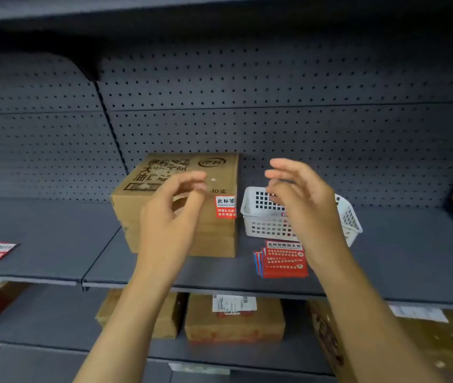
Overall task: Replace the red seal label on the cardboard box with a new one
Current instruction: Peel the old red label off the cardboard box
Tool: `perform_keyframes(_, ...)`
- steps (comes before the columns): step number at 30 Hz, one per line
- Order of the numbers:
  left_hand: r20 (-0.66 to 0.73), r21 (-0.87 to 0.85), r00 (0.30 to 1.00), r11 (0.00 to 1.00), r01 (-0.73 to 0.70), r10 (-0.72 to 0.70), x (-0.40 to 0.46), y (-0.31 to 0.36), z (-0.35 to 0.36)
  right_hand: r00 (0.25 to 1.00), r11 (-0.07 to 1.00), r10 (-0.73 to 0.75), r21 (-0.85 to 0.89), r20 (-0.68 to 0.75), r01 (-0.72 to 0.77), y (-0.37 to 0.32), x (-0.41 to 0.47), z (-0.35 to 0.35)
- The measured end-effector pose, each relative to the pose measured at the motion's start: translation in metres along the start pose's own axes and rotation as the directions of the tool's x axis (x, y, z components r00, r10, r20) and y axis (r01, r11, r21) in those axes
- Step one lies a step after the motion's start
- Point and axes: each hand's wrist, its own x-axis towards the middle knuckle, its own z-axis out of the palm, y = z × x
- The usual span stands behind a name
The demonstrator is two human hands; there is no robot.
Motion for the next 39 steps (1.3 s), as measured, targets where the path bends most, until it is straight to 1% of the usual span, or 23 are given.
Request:
perform_keyframes(2,0.011,0.048,1.0,0.999,0.014,-0.015,0.011,-0.011,0.004,1.0,0.999,0.029,-0.026,-0.01,-0.029,0.009,0.008,0.006)
perform_keyframes(5,0.038,0.131,0.999,0.991,-0.004,-0.001,0.024,-0.035,0.008,0.998,0.996,0.067,-0.053,-0.012,-0.067,0.028,0.017,0.014)
perform_keyframes(7,0.065,0.236,0.997,0.97,-0.064,0.05,0.032,-0.046,0.012,0.995,0.993,0.101,-0.066,-0.019,-0.102,0.037,0.025,0.017)
perform_keyframes(10,0.135,0.392,0.983,0.904,-0.171,0.128,0.043,-0.059,0.019,0.992,0.988,0.125,-0.085,-0.025,-0.127,0.049,0.036,0.02)
perform_keyframes(13,0.195,0.475,0.971,0.853,-0.217,0.139,0.047,-0.068,0.025,0.989,0.981,0.145,-0.13,0.004,-0.143,0.061,0.044,0.026)
perform_keyframes(16,0.225,0.49,0.967,0.844,-0.218,0.119,0.047,-0.07,0.025,0.989,0.977,0.141,-0.168,0.05,-0.131,0.069,0.05,0.03)
perform_keyframes(19,0.213,0.502,0.97,0.839,-0.21,0.115,0.047,-0.073,0.023,0.989,0.975,0.11,-0.202,0.096,-0.088,0.074,0.056,0.034)
perform_keyframes(23,0.223,0.518,0.968,0.828,-0.216,0.113,0.047,-0.073,0.024,0.981,0.97,0.105,-0.234,0.162,-0.065,0.074,0.064,0.036)
perform_keyframes(28,0.237,0.494,0.966,0.842,-0.215,0.108,0.048,-0.071,0.021,0.969,0.95,0.123,-0.308,0.214,-0.053,0.08,0.067,0.045)
perform_keyframes(31,0.223,0.47,0.966,0.854,-0.222,0.128,0.048,-0.071,0.019,0.973,0.949,0.109,-0.312,0.202,-0.041,0.081,0.063,0.046)
perform_keyframes(33,0.231,0.465,0.965,0.858,-0.219,0.121,0.048,-0.072,0.019,0.98,0.947,0.074,-0.321,0.182,-0.012,0.082,0.061,0.045)
perform_keyframes(35,0.25,0.472,0.963,0.857,-0.209,0.098,0.048,-0.073,0.019,0.981,0.943,-0.003,-0.327,0.192,0.067,0.08,0.057,0.043)
perform_keyframes(37,0.268,0.475,0.961,0.857,-0.201,0.077,0.048,-0.073,0.018,0.958,0.917,-0.144,-0.33,0.249,0.224,0.077,0.052,0.041)
perform_keyframes(39,0.285,0.475,0.956,0.856,-0.204,0.07,0.049,-0.073,0.018,0.907,0.849,-0.247,-0.375,0.34,0.372,0.074,0.048,0.039)
